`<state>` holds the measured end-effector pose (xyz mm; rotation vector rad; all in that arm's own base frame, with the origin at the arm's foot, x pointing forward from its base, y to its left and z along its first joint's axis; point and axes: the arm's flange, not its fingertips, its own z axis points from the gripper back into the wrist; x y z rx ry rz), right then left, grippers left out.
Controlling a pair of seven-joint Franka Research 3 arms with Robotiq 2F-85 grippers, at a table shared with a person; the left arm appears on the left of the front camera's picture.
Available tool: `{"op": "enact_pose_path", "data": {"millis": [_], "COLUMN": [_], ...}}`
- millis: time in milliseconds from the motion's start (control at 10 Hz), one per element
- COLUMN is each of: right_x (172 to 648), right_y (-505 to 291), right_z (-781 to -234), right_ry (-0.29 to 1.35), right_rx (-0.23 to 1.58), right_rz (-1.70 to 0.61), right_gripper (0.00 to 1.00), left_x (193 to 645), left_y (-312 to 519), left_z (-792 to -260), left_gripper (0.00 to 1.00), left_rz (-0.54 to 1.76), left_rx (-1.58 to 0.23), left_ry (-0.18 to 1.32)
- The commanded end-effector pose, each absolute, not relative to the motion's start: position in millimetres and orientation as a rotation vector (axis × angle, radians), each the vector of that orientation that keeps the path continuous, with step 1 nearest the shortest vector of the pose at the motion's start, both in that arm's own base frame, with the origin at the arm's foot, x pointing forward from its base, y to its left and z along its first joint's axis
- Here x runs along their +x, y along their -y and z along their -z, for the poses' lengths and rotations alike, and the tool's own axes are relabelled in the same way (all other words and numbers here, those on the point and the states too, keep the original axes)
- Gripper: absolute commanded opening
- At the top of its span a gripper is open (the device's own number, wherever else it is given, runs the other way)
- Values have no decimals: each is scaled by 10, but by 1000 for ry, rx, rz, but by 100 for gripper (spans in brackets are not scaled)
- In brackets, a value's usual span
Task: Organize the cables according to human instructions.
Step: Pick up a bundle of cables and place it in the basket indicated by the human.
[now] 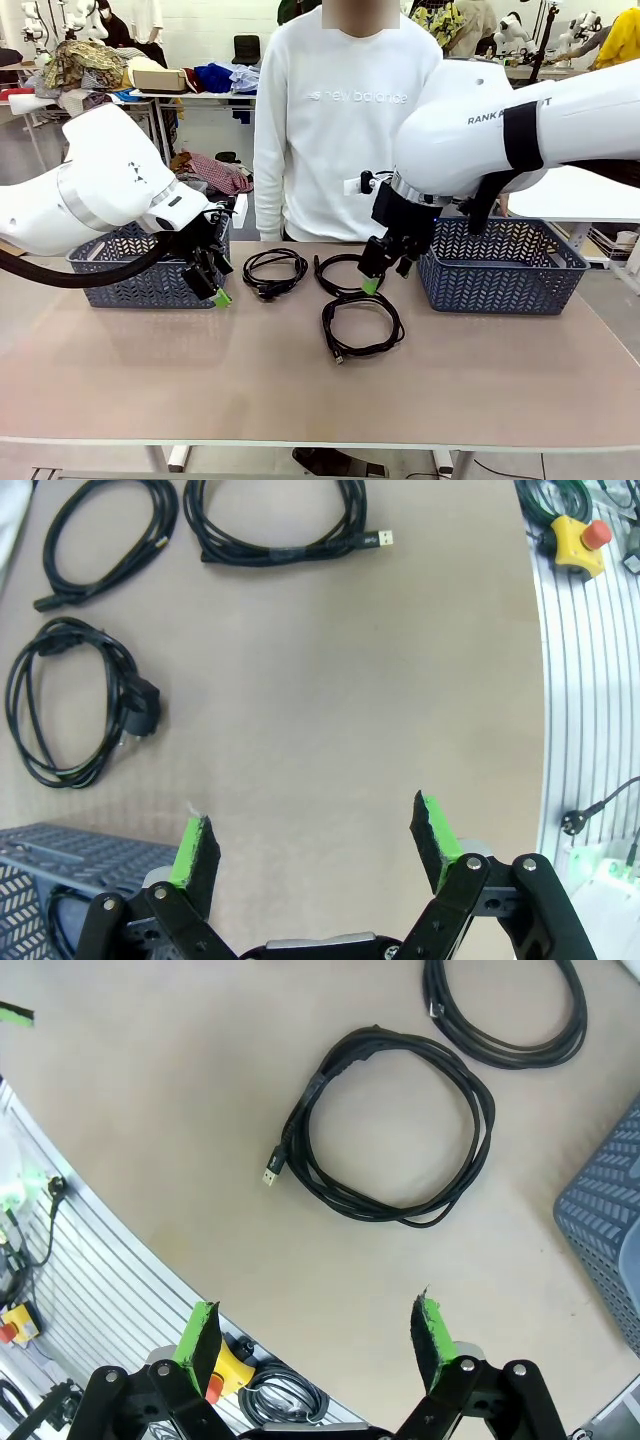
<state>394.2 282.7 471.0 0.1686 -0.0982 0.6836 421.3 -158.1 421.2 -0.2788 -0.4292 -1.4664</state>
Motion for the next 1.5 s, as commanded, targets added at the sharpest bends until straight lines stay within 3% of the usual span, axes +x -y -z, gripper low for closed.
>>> {"op": "enact_pose_path", "data": {"millis": [0, 200, 700, 1400], "right_x": [3899, 3942, 3907, 4152], "right_y": [-2789, -2824, -3248, -3833], "right_z": [-4726, -4713, -4397, -3830], "right_ry": [100, 99, 96, 131], "right_rx": [186, 169, -27, 2], "right_rz": [-698, -683, -178, -1], "right_gripper": [100, 100, 100, 100], "left_x": [4214, 4214, 4214, 4214], "left_y": [1568, 1568, 1568, 1568], "left_z": [-4212, -4212, -4212, -4212], "left_gripper": [100, 100, 100, 100], "left_rz": [1465, 1465, 1465, 1465], "left_rx": [-279, -279, -279, -279], "left_ry": [427, 427, 427, 427]}}
